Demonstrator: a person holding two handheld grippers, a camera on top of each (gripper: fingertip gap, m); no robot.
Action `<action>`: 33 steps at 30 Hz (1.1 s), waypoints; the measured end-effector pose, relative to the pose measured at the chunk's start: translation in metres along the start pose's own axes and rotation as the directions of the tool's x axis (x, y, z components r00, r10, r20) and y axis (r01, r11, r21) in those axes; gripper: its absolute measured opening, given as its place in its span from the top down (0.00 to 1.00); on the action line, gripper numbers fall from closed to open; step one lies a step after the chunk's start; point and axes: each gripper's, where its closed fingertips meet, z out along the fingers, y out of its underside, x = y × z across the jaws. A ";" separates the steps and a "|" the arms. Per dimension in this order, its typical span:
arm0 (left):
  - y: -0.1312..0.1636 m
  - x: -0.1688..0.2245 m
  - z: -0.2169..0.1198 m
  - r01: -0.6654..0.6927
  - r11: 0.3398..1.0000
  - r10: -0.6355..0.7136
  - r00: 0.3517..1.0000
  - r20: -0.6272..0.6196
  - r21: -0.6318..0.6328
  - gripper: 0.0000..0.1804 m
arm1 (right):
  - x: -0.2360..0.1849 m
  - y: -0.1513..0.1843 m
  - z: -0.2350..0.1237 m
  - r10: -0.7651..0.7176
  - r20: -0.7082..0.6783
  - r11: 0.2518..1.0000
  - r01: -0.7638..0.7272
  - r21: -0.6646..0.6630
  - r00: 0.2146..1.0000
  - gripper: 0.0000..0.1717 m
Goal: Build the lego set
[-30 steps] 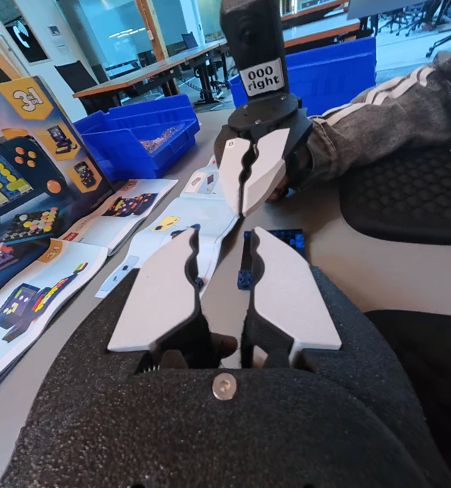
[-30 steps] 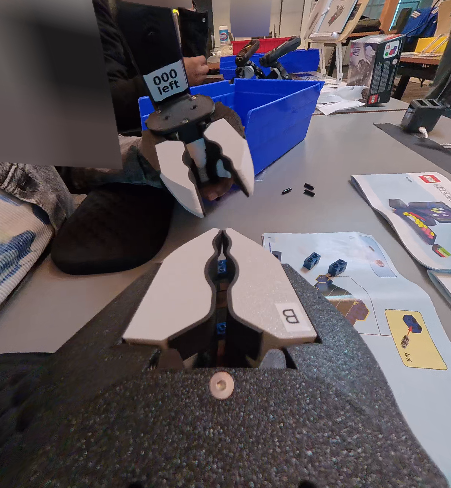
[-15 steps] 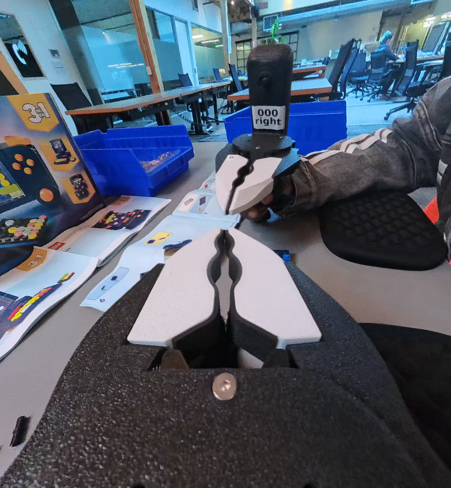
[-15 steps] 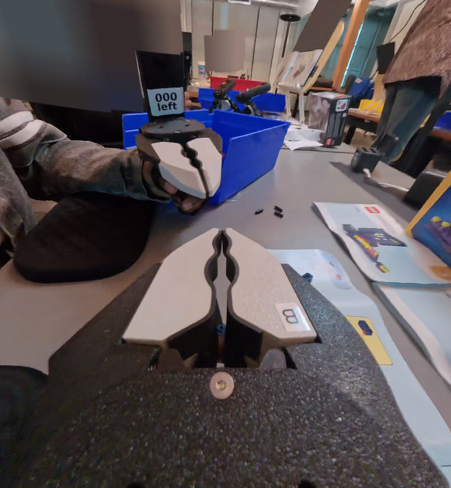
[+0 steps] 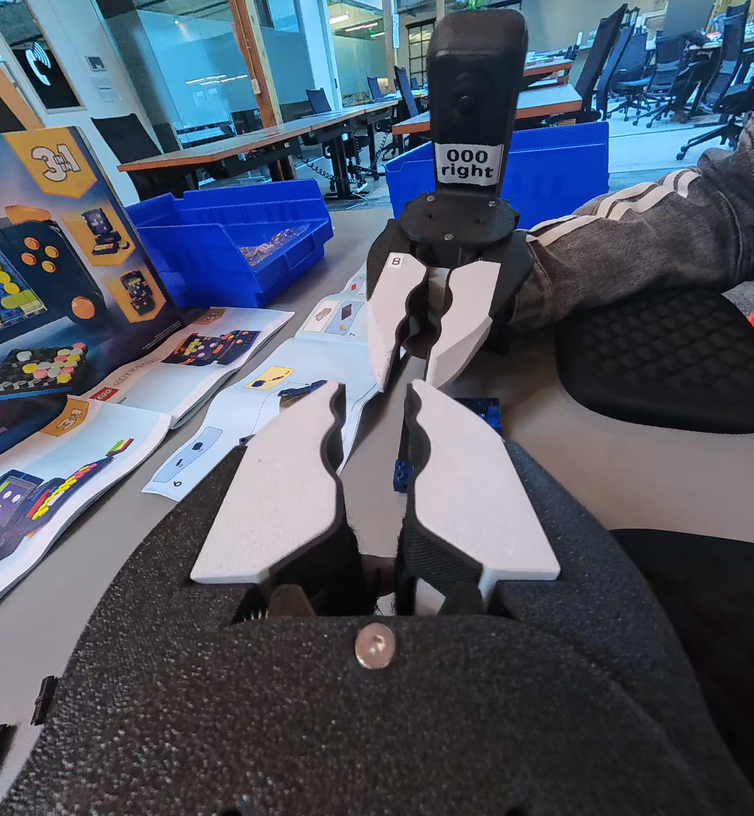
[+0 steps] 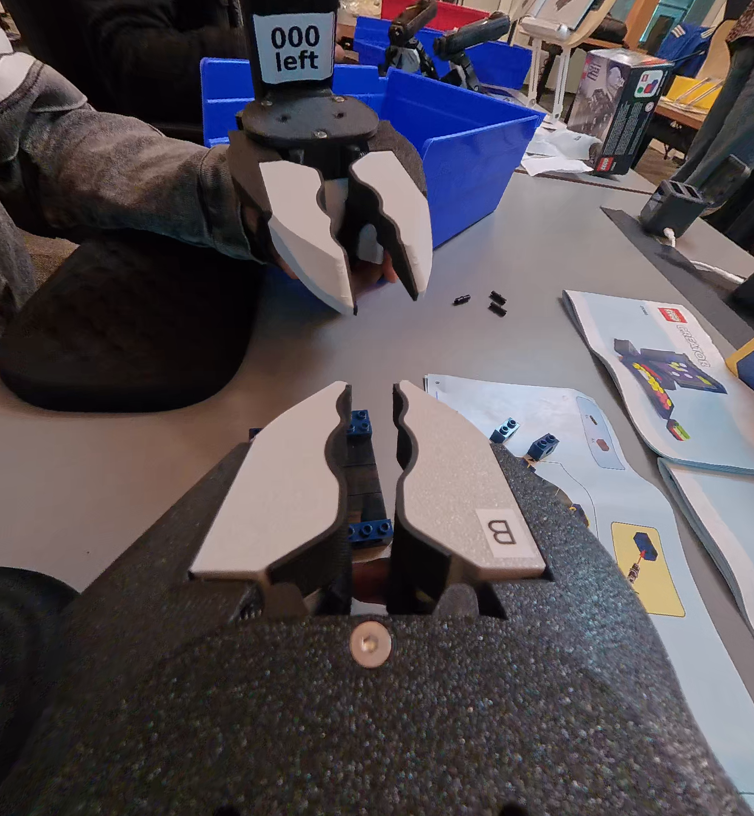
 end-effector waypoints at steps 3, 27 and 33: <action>0.001 0.000 0.001 -0.007 1.000 0.007 1.000 0.001 -0.007 0.86 | 0.000 0.000 0.000 0.004 0.001 1.000 -0.004 -0.002 1.000 0.89; 0.000 0.002 0.001 -0.031 1.000 0.031 1.000 -0.005 -0.006 0.84 | -0.001 0.003 0.001 0.001 0.013 1.000 -0.001 -0.023 1.000 0.84; -0.002 0.002 0.001 -0.041 0.999 0.041 0.999 0.002 -0.004 0.84 | 0.002 0.002 0.000 0.026 0.009 1.000 -0.026 -0.013 1.000 0.82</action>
